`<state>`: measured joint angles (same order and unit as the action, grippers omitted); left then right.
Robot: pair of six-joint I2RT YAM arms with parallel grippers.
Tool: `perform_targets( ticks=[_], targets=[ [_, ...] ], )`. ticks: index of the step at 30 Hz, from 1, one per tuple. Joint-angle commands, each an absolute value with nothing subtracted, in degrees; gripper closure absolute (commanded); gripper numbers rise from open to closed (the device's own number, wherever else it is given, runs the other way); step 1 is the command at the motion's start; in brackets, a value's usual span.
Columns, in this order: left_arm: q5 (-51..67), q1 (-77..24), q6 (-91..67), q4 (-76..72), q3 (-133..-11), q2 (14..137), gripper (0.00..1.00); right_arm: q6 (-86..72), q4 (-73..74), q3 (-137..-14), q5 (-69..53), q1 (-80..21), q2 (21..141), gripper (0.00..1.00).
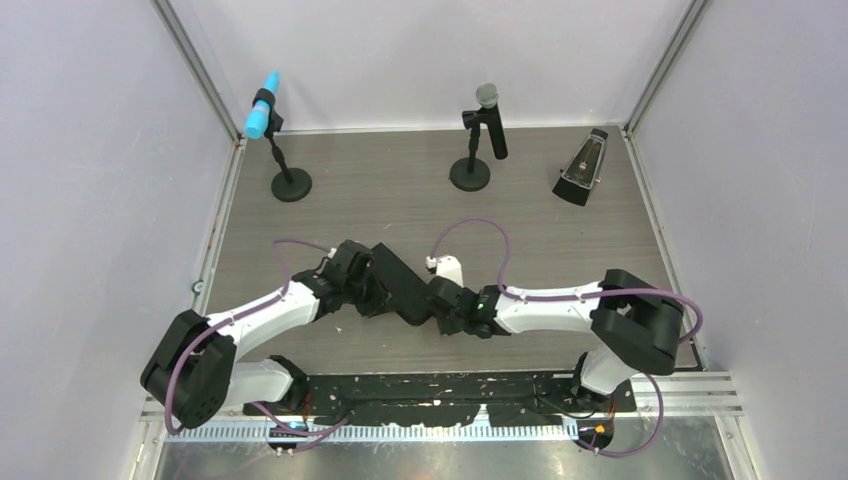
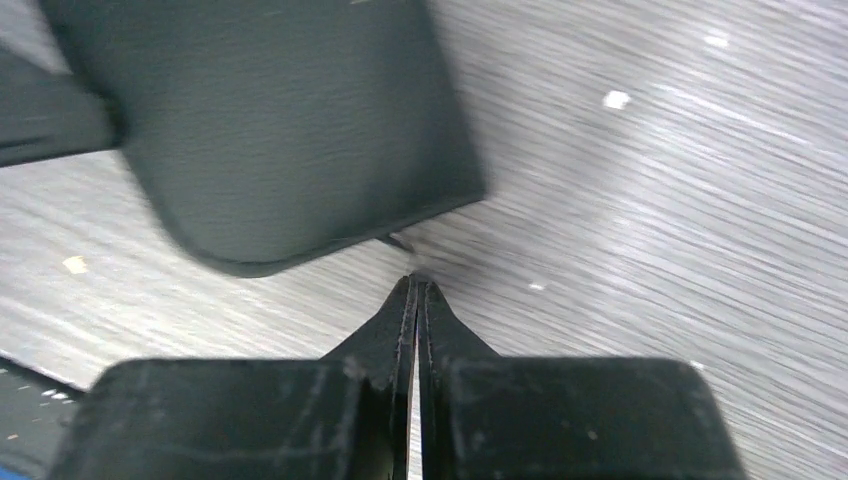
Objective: Sort the hair-cutting tools
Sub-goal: Zip the hairdressing tool bag at the center of the board.
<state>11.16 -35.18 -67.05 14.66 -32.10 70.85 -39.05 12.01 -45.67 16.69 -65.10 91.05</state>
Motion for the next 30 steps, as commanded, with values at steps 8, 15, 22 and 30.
perform_targets(
  ticks=[8, 15, 22, 30],
  targets=[
    [10.72, -35.57, -65.35, 17.69, -33.77, 68.38, 1.00, -30.44, 4.98, -34.62, 17.06, -60.96, 74.15, 0.87],
    [10.88, -35.57, -65.55, 18.15, -35.46, 69.25, 1.00, -22.82, -4.31, -33.07, 11.22, -62.80, 73.18, 0.52],
    [11.12, -35.66, -66.14, 18.06, -36.73, 70.19, 1.00, -18.37, -6.68, -36.59, 7.87, -63.36, 81.71, 0.50],
    [11.49, -36.20, -66.05, 17.93, -37.99, 71.80, 1.00, -16.46, -7.00, -39.02, 10.11, -63.36, 87.99, 0.49]
  ],
)
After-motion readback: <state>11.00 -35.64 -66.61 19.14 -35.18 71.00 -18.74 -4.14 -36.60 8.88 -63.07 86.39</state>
